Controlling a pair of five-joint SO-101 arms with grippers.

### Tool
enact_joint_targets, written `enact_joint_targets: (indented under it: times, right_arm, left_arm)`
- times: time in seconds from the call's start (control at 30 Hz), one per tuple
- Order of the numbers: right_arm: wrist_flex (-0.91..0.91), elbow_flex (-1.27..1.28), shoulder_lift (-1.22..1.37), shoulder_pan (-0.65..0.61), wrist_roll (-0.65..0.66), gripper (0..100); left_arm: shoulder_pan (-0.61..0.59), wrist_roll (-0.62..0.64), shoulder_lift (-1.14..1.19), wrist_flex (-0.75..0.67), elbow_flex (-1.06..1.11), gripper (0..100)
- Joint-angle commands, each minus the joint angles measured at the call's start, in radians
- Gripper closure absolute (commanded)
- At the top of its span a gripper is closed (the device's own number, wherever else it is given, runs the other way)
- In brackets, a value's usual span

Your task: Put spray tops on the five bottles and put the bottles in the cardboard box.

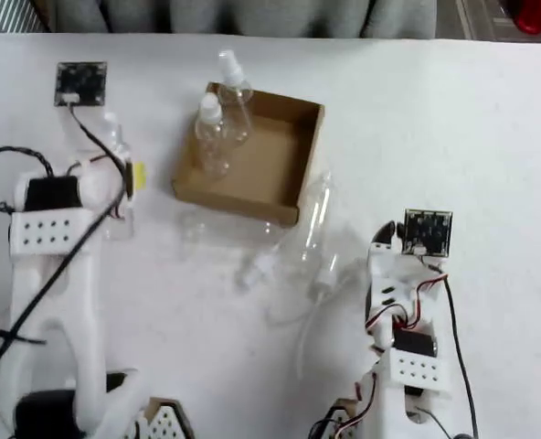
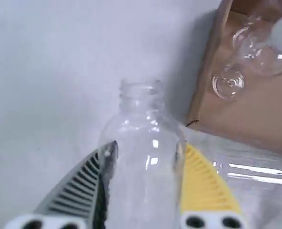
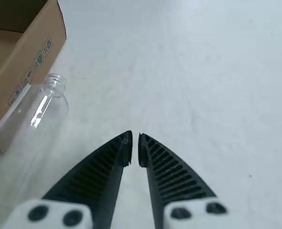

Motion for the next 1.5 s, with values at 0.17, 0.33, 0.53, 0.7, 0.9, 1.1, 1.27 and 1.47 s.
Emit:
enact_joint_targets:
  times: [0.17, 0.33, 0.53, 0.7, 0.9, 1.1, 1.27, 1.47]
  right_arm:
    - [-0.019, 0.000, -0.015, 0.010, 0.012, 98.1]
    - [-0.024, -0.003, -0.015, 0.008, 0.008, 98.1]
    - [-0.018, -0.100, -0.015, -0.088, -0.003, 98.2]
    - [-0.018, -0.239, -0.015, -0.216, -0.121, 98.2]
    - [-0.018, -0.365, -0.016, -0.441, -0.178, 98.2]
    - [0.022, -0.356, -0.125, -0.742, -0.196, 98.3]
    - [0.139, -0.264, -0.337, -0.949, -0.196, 98.3]
    - [0.139, -0.149, -0.496, -1.030, -0.190, 98.3]
  left_arm:
    - [0.067, -0.017, -0.275, -0.068, 0.106, 97]
    - [0.065, -0.015, -0.447, -0.256, 0.296, 97]
    - [0.064, 0.068, -0.573, -0.408, 0.427, 97]
    - [0.058, 0.318, -0.578, -0.571, 0.489, 97]
    - [0.061, 0.367, -0.578, -0.776, 0.592, 97]
    - [0.065, 0.316, -0.578, -0.824, 0.643, 97]
    - [0.111, 0.212, -0.578, -0.815, 0.649, 97]
    - [0.183, 0.212, -0.585, -0.813, 0.647, 97]
